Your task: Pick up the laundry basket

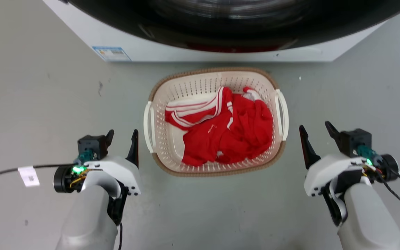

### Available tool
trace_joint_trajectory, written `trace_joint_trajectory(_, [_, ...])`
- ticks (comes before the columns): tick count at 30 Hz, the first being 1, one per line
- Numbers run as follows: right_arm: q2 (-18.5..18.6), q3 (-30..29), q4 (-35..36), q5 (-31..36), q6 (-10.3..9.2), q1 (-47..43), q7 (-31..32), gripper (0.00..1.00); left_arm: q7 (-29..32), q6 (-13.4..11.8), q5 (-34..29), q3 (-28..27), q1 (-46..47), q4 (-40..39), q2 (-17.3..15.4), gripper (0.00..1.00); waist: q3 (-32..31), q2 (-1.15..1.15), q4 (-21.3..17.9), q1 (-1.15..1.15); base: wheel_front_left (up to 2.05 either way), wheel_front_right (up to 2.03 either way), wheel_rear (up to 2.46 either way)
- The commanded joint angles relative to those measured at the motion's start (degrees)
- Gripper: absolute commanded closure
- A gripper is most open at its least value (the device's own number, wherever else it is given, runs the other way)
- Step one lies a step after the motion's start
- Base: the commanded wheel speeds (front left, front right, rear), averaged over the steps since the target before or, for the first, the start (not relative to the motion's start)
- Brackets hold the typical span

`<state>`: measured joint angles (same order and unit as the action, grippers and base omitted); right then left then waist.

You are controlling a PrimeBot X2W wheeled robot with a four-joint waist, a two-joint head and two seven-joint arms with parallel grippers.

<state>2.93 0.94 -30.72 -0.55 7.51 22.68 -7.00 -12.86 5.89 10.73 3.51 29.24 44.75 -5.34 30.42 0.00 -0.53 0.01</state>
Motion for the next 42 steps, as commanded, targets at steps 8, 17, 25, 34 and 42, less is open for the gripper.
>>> trace_joint_trajectory(8, [-0.1,2.2,-13.1,-3.4,-0.04,11.7,-0.2,0.0,2.6,1.4,3.4,1.4,9.5,10.1,-1.6,0.0,9.0,0.0,-1.4,-0.01,0.0,0.0,0.0])
trace_joint_trajectory(17, [-0.1,8.0,-25.8,-7.9,-0.04,25.1,1.6,0.0,9.0,1.6,10.0,8.2,20.0,15.5,-3.2,0.0,14.0,0.0,-1.8,-0.01,0.0,0.0,0.0])
trace_joint_trajectory(25, [0.0,14.4,-33.0,-13.6,-0.04,34.6,6.8,0.0,17.9,1.6,18.2,15.6,26.3,15.7,-6.5,0.0,16.8,0.0,-1.9,-0.01,0.0,0.0,0.0])
trace_joint_trajectory(34, [1.1,21.0,-37.2,-19.7,-0.04,39.8,12.1,0.0,24.5,1.6,25.7,21.7,29.9,15.7,-9.2,0.0,19.5,0.0,-1.6,-0.01,0.0,0.0,0.0])
trace_joint_trajectory(42, [1.9,25.5,-38.6,-23.6,-0.03,41.3,14.2,0.0,26.3,1.5,29.6,25.4,32.4,16.4,-9.7,0.0,21.7,0.0,-1.5,-0.01,0.0,0.0,0.0])
